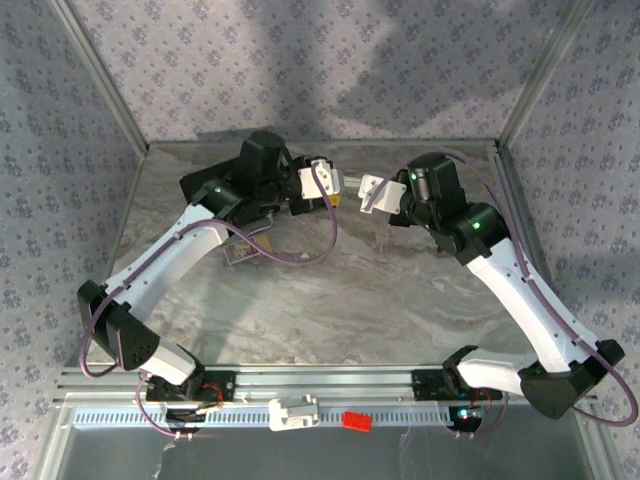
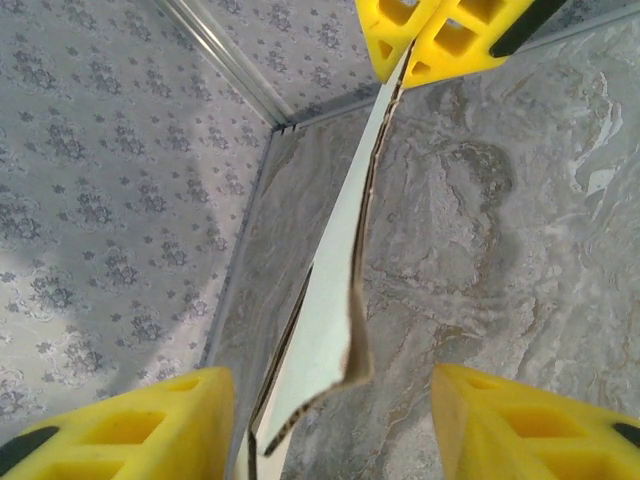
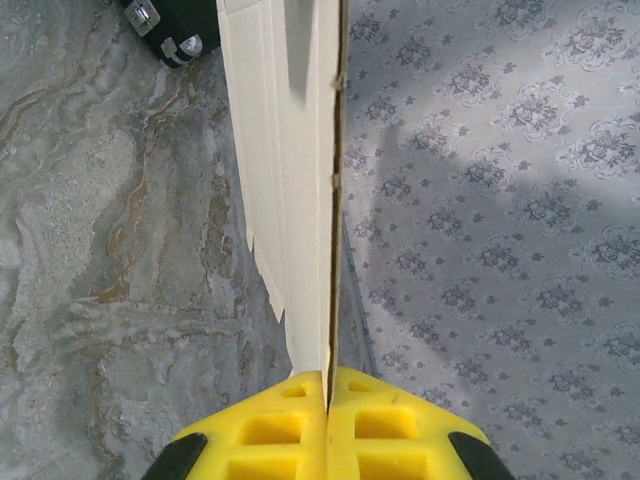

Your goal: Fold the paper box

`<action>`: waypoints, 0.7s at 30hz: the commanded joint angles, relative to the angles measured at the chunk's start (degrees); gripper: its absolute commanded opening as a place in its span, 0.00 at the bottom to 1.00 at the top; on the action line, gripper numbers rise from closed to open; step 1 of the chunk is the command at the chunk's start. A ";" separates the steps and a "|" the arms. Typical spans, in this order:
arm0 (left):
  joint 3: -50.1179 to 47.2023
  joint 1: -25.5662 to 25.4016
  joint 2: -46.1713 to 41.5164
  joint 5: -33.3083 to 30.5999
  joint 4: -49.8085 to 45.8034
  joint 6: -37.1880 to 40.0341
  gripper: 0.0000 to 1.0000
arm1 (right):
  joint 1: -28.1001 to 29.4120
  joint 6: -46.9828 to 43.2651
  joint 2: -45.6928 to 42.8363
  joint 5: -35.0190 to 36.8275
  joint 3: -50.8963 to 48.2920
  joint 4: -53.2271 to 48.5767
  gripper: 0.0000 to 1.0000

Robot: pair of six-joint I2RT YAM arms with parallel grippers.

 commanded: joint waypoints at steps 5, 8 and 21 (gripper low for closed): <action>-1.91 -0.41 -1.02 -0.71 2.90 -0.43 0.23 | -0.44 -1.65 -1.29 -0.87 -1.22 1.57 0.00; -2.76 -0.42 -1.74 0.42 2.78 -0.96 0.03 | -0.86 -0.56 -1.60 -1.17 -1.51 2.58 0.00; 1.92 0.29 -1.92 -7.10 -3.83 -29.92 0.00 | -8.29 71.53 -4.85 4.20 11.23 -3.11 0.76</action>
